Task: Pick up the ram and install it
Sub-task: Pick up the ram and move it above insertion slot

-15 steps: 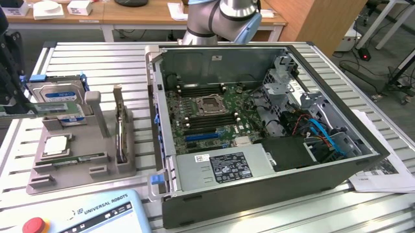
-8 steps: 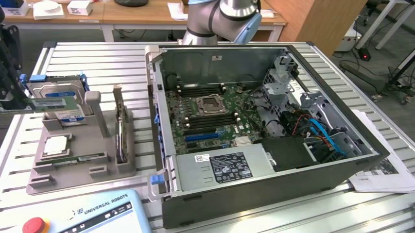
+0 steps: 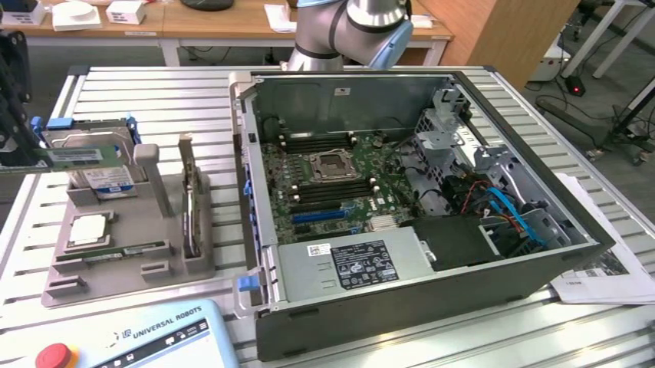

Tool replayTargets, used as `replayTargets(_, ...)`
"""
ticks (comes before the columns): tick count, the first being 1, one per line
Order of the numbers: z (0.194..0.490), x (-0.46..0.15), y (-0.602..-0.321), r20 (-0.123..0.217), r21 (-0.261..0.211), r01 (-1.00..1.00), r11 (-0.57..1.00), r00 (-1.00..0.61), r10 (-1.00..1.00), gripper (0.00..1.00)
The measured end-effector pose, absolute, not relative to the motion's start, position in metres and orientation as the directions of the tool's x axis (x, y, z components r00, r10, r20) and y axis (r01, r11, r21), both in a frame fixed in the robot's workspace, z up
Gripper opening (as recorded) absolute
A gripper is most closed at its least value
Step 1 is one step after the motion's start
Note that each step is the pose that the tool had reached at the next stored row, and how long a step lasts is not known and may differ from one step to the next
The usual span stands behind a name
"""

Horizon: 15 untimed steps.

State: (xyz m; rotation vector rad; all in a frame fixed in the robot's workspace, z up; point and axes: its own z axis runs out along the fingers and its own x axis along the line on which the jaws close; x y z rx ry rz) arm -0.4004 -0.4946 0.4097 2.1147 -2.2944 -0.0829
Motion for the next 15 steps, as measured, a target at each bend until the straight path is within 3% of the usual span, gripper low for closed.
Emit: replayTargets(15, 0.4177, -0.4004, -0.4857, -0.009, 0.052, -0.995, 0.088, -0.088, -0.996, 0.13)
